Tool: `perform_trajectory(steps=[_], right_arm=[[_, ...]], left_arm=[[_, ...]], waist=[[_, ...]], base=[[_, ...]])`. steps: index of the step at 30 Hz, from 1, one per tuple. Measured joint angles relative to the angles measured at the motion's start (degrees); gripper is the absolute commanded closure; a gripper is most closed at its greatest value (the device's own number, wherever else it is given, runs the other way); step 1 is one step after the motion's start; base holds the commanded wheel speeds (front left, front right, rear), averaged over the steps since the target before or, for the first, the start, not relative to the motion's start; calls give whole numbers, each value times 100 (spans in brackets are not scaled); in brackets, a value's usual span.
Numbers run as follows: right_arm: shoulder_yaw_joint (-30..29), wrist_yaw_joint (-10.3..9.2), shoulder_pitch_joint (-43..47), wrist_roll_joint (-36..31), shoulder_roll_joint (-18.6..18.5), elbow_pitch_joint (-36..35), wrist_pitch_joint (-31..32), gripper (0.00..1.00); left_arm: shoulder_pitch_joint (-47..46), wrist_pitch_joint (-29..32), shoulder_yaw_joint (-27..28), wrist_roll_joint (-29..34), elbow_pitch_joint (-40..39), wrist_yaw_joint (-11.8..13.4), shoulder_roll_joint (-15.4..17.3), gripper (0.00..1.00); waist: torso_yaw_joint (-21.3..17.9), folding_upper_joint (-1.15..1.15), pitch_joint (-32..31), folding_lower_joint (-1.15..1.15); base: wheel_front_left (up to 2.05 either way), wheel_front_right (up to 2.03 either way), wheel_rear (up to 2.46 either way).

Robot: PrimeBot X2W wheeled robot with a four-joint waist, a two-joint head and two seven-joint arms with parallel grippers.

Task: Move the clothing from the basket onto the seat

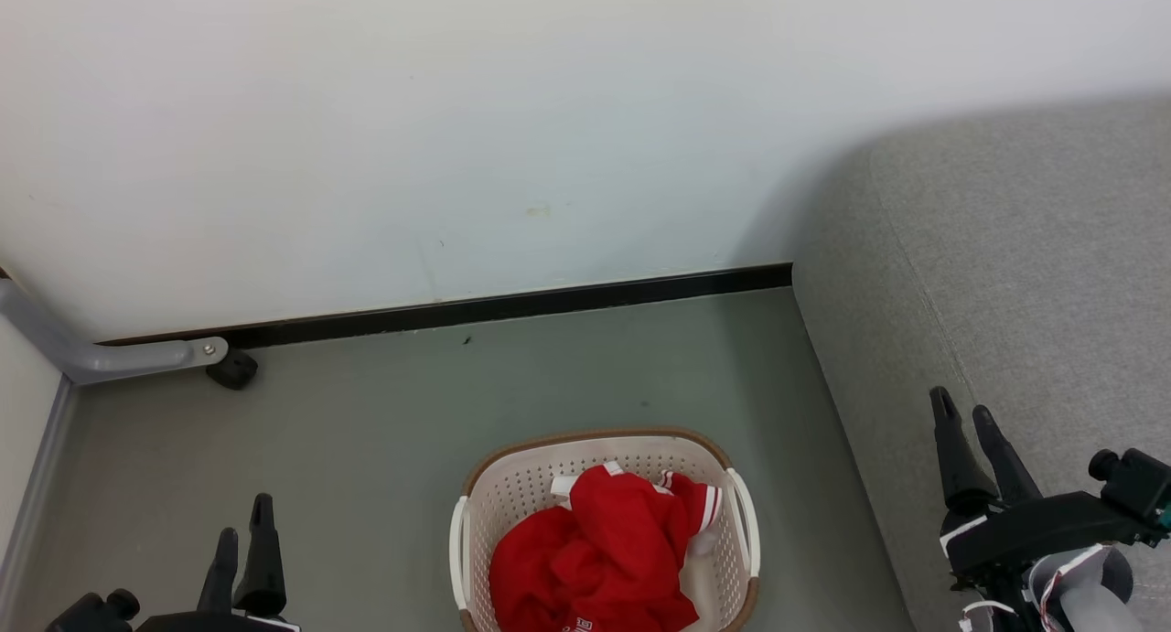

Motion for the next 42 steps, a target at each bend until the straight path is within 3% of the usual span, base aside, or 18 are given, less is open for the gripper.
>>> perform_trajectory(steps=[12,29,42], right_arm=[[470,-49,-123,-1228,-189,271,-253,0],[845,-83,-241,-2647,-302,651,-626,0],[970,-98,-361,-3349,-364,793,-805,0]], left_arm=[[16,-232,-79,1270,-79,244,27,0],[199,-591,-48,2864,-32,244,154,0],[217,-784,100,3577,40,208,146,0]], waist=[[-16,0,-2,0],[-105,0,-23,0],[-184,0,-4,0]], base=[[0,0,0],[0,0,0],[0,0,0]])
